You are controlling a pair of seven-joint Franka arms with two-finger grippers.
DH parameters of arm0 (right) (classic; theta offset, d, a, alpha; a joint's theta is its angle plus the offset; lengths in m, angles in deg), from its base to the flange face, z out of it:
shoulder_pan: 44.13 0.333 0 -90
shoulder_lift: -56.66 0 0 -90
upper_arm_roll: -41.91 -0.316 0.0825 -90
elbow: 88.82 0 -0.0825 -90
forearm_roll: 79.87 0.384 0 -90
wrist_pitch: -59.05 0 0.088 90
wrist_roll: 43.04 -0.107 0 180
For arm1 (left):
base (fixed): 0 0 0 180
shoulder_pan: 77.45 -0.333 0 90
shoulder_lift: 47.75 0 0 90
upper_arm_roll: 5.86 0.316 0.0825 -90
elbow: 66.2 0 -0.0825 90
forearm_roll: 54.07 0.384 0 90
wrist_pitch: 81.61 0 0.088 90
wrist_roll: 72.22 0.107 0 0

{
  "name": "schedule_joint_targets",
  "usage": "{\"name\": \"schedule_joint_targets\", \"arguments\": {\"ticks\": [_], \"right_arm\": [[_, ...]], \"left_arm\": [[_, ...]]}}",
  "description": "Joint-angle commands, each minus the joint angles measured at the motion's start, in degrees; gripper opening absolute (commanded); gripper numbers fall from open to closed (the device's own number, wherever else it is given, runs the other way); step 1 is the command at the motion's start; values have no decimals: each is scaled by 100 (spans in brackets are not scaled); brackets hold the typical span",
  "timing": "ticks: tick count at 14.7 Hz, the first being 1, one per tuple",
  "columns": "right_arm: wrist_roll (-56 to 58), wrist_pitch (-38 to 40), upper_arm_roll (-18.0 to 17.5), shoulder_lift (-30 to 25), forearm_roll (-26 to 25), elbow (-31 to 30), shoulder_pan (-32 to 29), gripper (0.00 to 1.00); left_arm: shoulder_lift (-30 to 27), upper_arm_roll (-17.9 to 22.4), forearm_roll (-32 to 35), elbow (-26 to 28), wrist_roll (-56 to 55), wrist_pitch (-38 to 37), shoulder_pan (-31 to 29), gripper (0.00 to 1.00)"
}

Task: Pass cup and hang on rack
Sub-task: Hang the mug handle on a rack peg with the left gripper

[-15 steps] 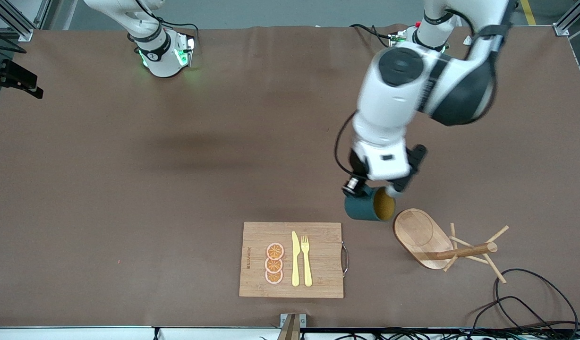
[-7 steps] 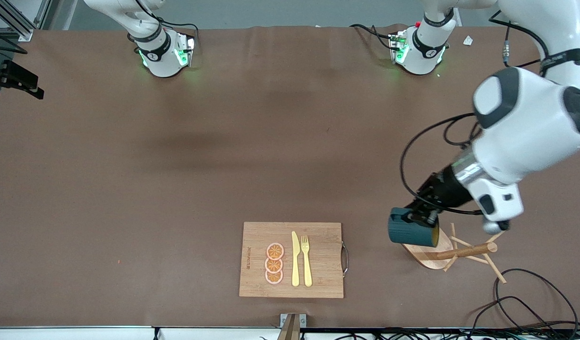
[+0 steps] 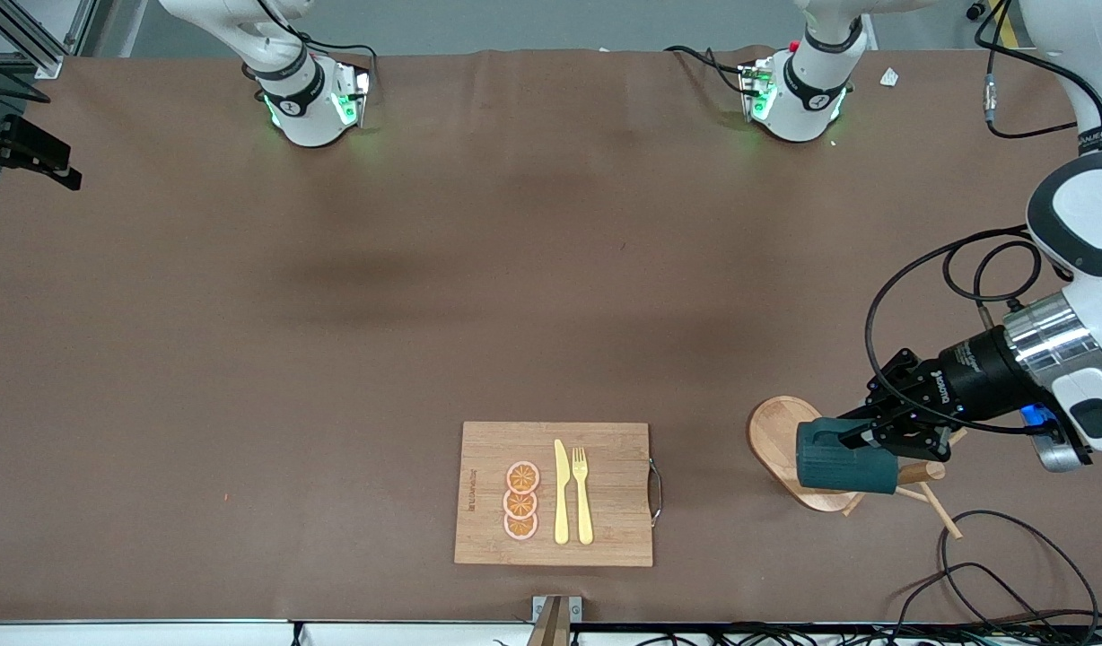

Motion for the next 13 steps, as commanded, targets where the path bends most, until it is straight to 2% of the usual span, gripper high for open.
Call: {"name": "schedule_joint_targets", "arguments": {"ticks": [1, 4, 8, 13], "right_arm": [[4, -21, -38, -184, -28, -172, -54, 100], [-5, -21, -21, -184, -28, -172, -63, 100], [-84, 92, 102, -253, 25, -164, -63, 100], [-101, 242, 129, -289, 112, -164, -124, 100]], "left_arm": [[160, -29, -629, -18, 82, 12, -112, 1], [344, -29, -1341, -10, 487, -233, -305, 1], [617, -38, -1843, -18, 610, -909, -534, 1], [776, -20, -1941, -18, 1031, -1886, -859, 1]]}}
